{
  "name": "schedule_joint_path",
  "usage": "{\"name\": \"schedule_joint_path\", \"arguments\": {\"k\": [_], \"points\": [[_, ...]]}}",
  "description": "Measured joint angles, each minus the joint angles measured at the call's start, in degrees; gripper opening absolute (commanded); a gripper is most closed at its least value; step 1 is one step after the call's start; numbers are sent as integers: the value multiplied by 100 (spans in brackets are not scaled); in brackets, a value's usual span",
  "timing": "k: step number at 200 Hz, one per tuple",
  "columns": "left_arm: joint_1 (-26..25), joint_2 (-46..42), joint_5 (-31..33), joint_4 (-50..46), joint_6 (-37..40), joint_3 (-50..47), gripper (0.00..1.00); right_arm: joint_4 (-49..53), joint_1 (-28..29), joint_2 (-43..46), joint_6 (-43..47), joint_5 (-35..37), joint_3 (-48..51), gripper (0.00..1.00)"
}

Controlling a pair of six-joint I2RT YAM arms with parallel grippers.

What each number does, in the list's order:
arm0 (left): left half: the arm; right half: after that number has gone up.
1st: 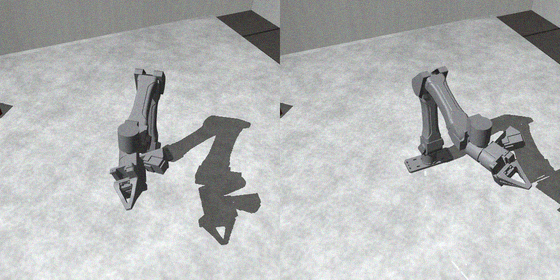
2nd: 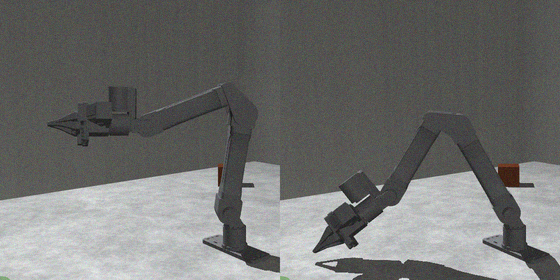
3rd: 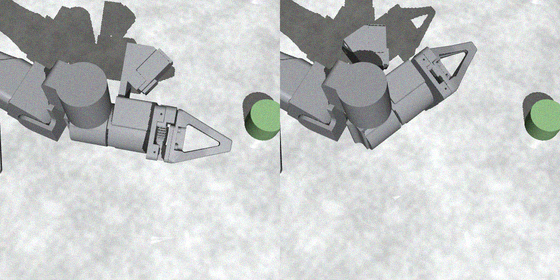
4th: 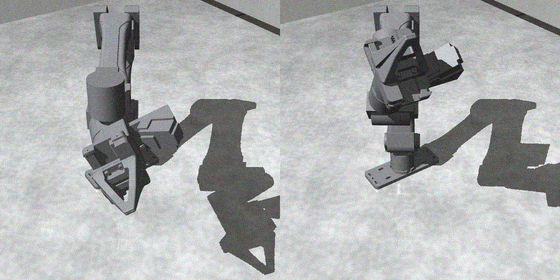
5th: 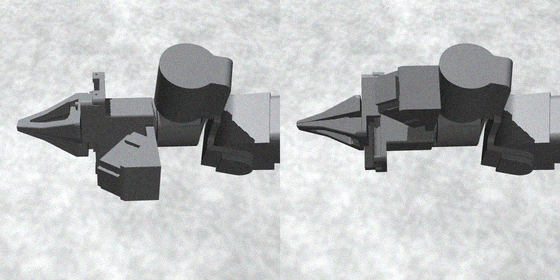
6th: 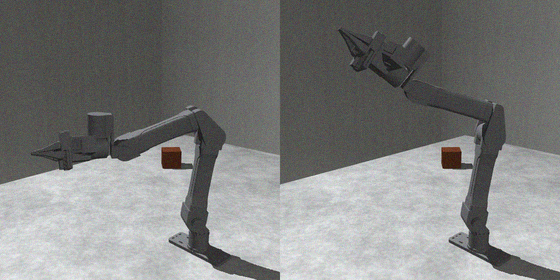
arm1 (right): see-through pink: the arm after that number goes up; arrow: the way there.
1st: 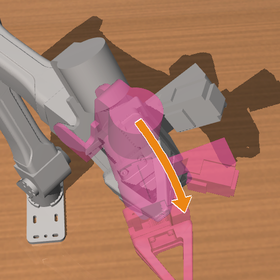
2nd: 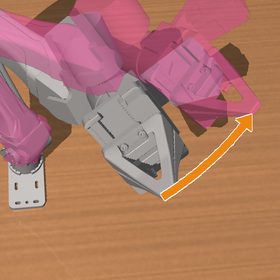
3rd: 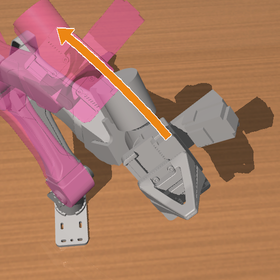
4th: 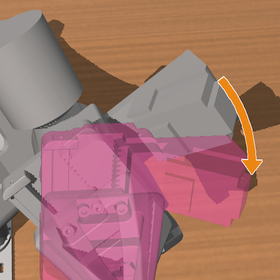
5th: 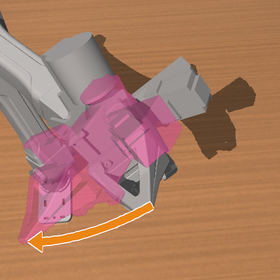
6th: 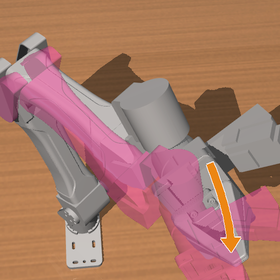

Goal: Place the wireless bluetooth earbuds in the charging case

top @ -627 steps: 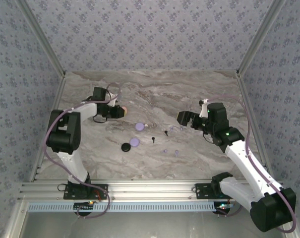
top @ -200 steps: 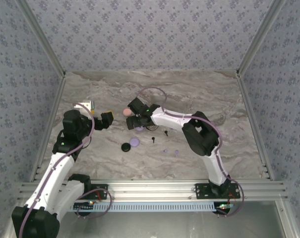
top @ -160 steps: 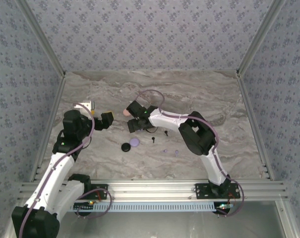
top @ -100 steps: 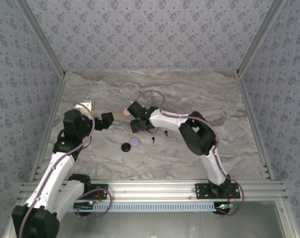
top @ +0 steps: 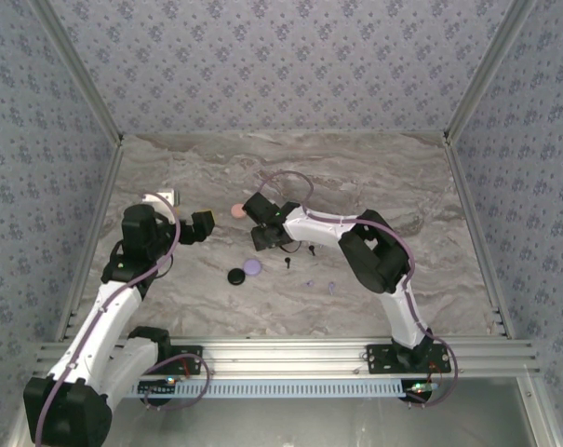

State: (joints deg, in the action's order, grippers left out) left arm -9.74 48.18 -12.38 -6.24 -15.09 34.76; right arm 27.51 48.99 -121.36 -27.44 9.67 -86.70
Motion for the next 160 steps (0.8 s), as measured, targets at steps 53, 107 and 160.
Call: {"name": "schedule_joint_path", "arguments": {"k": [53,107,160], "points": [[0,81,-9,2,-7,2,99,-35,-26,68,199,-24,72,51],[0,332,-632,-76,2,415,98,-533,-109,1296,1099,-46,1187,51],[-39,868,-2120,-529,131,1370,91,-1537,-186,3709,2983,-199,2293,50]]}}
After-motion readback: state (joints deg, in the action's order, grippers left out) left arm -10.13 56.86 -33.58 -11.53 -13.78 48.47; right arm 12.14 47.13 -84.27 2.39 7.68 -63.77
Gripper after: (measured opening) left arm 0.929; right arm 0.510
